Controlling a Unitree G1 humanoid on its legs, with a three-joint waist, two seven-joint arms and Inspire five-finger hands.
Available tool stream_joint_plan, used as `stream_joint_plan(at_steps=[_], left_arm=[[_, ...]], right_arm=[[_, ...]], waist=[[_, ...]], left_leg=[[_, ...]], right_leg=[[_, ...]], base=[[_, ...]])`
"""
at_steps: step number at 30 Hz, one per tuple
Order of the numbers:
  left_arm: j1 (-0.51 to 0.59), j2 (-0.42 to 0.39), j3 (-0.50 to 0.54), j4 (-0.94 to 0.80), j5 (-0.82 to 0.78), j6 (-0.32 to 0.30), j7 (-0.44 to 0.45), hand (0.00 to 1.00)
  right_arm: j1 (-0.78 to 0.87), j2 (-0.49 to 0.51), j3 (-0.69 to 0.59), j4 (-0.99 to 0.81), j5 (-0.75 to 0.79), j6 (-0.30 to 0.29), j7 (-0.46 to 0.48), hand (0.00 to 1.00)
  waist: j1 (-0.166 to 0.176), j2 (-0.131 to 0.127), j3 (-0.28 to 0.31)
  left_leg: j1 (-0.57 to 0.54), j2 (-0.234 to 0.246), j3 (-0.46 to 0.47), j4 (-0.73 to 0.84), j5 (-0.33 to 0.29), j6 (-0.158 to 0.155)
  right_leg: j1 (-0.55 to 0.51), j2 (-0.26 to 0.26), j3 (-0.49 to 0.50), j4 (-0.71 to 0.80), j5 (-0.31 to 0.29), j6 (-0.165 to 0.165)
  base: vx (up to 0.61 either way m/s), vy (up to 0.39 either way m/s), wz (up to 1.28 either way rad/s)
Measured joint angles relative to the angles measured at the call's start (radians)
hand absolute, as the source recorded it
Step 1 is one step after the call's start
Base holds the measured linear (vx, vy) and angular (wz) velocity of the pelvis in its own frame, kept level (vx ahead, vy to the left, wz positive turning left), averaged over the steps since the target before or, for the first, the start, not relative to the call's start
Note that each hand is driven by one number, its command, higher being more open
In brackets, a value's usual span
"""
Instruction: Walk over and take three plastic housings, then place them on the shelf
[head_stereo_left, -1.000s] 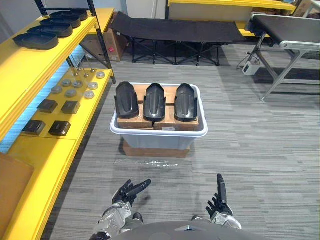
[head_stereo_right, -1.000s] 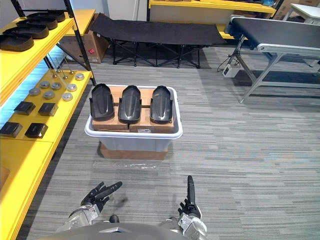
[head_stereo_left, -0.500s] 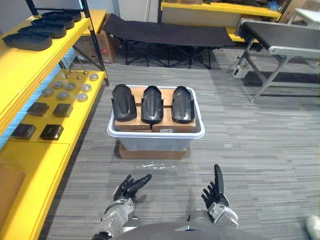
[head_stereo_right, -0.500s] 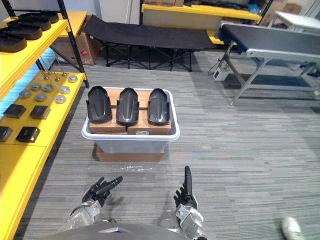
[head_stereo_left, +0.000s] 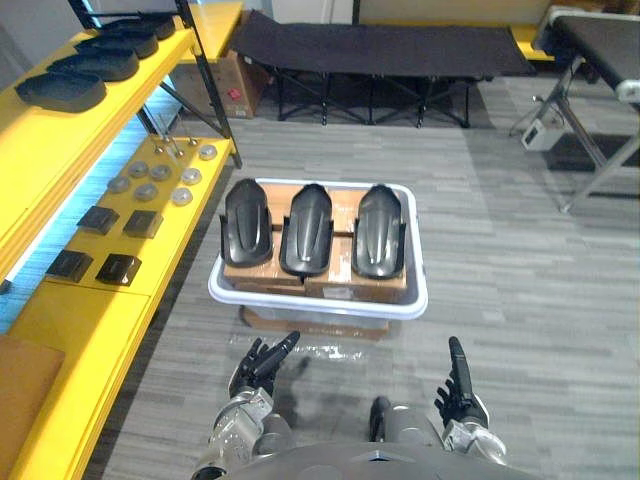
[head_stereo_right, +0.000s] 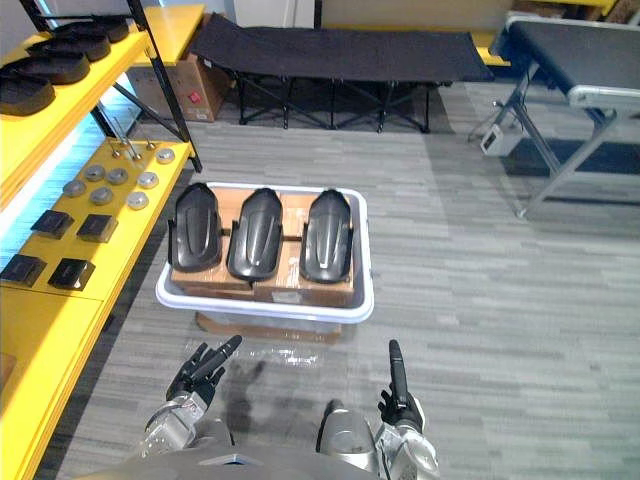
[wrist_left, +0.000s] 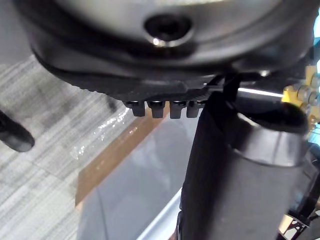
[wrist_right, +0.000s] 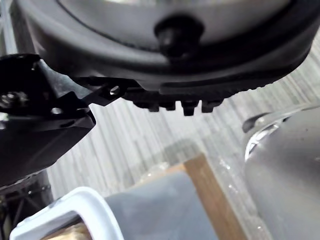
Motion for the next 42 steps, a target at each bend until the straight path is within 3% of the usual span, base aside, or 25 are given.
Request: stream_joint_plan(at_steps=[1, 2, 3, 4, 6, 8, 10, 13, 14, 18, 20, 22, 28, 32, 36, 39, 42], left_arm=[[-0.004, -0.002, 0.0, -0.002, 0.008, -0.002, -0.005, 1.0], [-0.007, -0.008, -0.002, -0.015, 0.013, -0.006, -0.016, 1.0], [-0.008, -0.013, -0.01, -0.031, 0.021, -0.006, -0.021, 1.0], [-0.013, -0.012, -0.009, -0.037, 0.027, -0.005, -0.018, 1.0], [-0.023, 0.014, -0.009, -0.063, 0.053, -0.001, -0.012, 1.0], [-0.003, 0.03, -0.009, -0.084, 0.059, 0.007, -0.007, 1.0], [0.024, 0.053, -0.008, -0.083, 0.092, 0.05, 0.063, 1.0], [0.051, 0.046, 0.019, -0.055, 0.09, 0.059, 0.189, 1.0], [0.05, 0.043, 0.029, -0.045, 0.093, 0.046, 0.22, 1.0], [0.097, 0.006, 0.112, -0.02, 0.118, -0.144, 0.351, 1.0], [0.127, 0.003, 0.133, -0.022, 0.14, -0.199, 0.377, 1.0], [0.143, 0.001, 0.148, -0.022, 0.166, -0.211, 0.383, 1.0], [0.18, 0.005, 0.149, -0.036, 0.183, -0.213, 0.37, 1.0], [0.184, 0.023, 0.146, -0.056, 0.183, -0.198, 0.323, 1.0], [0.172, 0.066, 0.125, -0.152, 0.185, -0.165, 0.256, 1.0], [0.121, 0.084, 0.089, -0.172, 0.185, -0.152, 0.216, 1.0], [0.102, 0.086, 0.06, -0.218, 0.178, -0.134, 0.191, 1.0]], right_arm=[[0.001, -0.001, -0.01, -0.015, 0.0, -0.015, 0.002, 1.0], [0.009, -0.007, -0.036, -0.046, 0.001, -0.044, 0.002, 1.0], [0.014, -0.019, -0.047, -0.085, 0.002, -0.072, 0.006, 1.0], [0.014, -0.024, -0.057, -0.094, 0.001, -0.08, 0.017, 1.0], [0.023, 0.002, -0.04, -0.105, 0.003, -0.085, 0.029, 1.0], [0.029, 0.027, -0.034, -0.113, 0.01, -0.088, 0.027, 1.0], [0.063, 0.065, -0.024, -0.158, 0.019, -0.098, 0.009, 1.0], [0.131, 0.079, -0.019, -0.227, 0.021, -0.118, 0.008, 1.0], [0.14, 0.079, -0.02, -0.228, 0.022, -0.128, 0.008, 1.0], [0.211, 0.1, -0.057, -0.228, 0.04, -0.232, -0.011, 1.0], [0.229, 0.113, -0.084, -0.231, 0.04, -0.278, -0.037, 1.0], [0.24, 0.113, -0.096, -0.239, 0.038, -0.299, -0.056, 1.0], [0.253, 0.094, -0.191, -0.418, -0.035, -0.301, -0.101, 1.0], [0.181, 0.022, -0.224, -0.466, -0.043, -0.294, -0.122, 1.0], [0.027, -0.082, -0.233, -0.466, -0.119, -0.189, -0.207, 1.0], [-0.1, -0.165, -0.23, -0.46, -0.167, -0.121, -0.257, 1.0], [-0.212, -0.236, -0.191, -0.449, -0.259, -0.052, -0.3, 1.0]], waist=[[-0.002, 0.006, -0.004], [-0.008, 0.025, -0.01], [-0.01, 0.054, -0.01], [-0.009, 0.056, -0.007], [-0.006, 0.01, -0.01], [0.002, -0.013, -0.002], [0.015, -0.026, -0.004], [0.012, -0.029, -0.004], [0.011, -0.031, -0.003], [0.003, -0.055, -0.001], [-0.005, -0.065, -0.003], [-0.005, -0.07, -0.007], [-0.002, -0.078, -0.011], [0.006, -0.084, -0.01], [0.022, -0.095, 0.022], [0.03, -0.085, 0.072], [0.058, -0.072, 0.118]], left_leg=[[-0.008, -0.012, 0.017, -0.082, 0.012, 0.013], [-0.02, -0.042, 0.026, -0.27, 0.088, 0.037], [-0.04, -0.065, 0.013, -0.406, 0.248, 0.043], [-0.042, -0.072, 0.013, -0.415, 0.253, 0.057], [-0.013, -0.118, 0.006, -0.495, 0.277, 0.065], [0.004, -0.142, 0.003, -0.559, 0.305, 0.068], [0.042, -0.164, 0.003, -0.666, 0.348, 0.069], [0.064, -0.175, 0.002, -0.742, 0.381, 0.07], [0.062, -0.175, 0.002, -0.742, 0.381, 0.07], [0.066, -0.182, -0.009, -0.747, 0.382, 0.071], [0.067, -0.183, -0.011, -0.747, 0.384, 0.073], [0.068, -0.182, -0.012, -0.747, 0.385, 0.073], [0.064, -0.183, -0.013, -0.748, 0.382, 0.074], [0.049, -0.186, -0.005, -0.747, 0.381, 0.078], [0.008, -0.197, 0.0, -0.743, 0.387, 0.085], [-0.029, -0.212, -0.026, -0.727, 0.4, 0.103], [-0.072, -0.22, -0.04, -0.678, 0.385, 0.117]], right_leg=[[0.013, -0.001, -0.004, -0.018, 0.001, 0.003], [0.024, 0.001, -0.009, -0.036, 0.002, 0.013], [0.024, 0.013, -0.009, -0.032, -0.009, 0.032], [0.024, 0.017, -0.006, -0.024, -0.018, 0.044], [0.03, -0.023, -0.022, -0.032, -0.03, 0.063], [0.034, -0.036, -0.031, -0.047, -0.031, 0.064], [0.033, -0.049, -0.032, -0.058, -0.033, 0.068], [0.025, -0.05, -0.036, -0.061, -0.042, 0.081], [0.024, -0.049, -0.04, -0.061, -0.042, 0.081], [0.033, -0.052, -0.046, -0.062, -0.047, 0.083], [0.039, -0.051, -0.052, -0.063, -0.047, 0.083], [0.041, -0.051, -0.052, -0.063, -0.047, 0.083], [0.04, -0.051, -0.053, -0.07, -0.048, 0.09], [0.034, -0.052, -0.049, -0.081, -0.044, 0.098], [0.001, -0.06, -0.055, -0.073, -0.025, 0.113], [-0.021, -0.078, -0.06, -0.059, -0.015, 0.123], [-0.035, -0.087, -0.058, -0.05, 0.001, 0.127]], base=[[0.34, -0.063, 0.03], [0.31, 0.043, 0.0], [0.36, 0.064, -0.01], [0.27, 0.066, 0.2], [0.22, 0.047, 0.31], [0.13, 0.039, 0.25], [0.12, 0.035, 0.17], [0.05, -0.01, 0.06], [0.0, -0.008, 0.05], [-0.02, -0.003, 0.06], [-0.06, 0.014, 0.08], [-0.06, 0.014, 0.04], [-0.07, 0.023, 0.02], [-0.02, 0.011, -0.01], [0.02, 0.023, 0.11], [0.05, 0.038, 0.28], [0.04, 0.056, 0.22]])
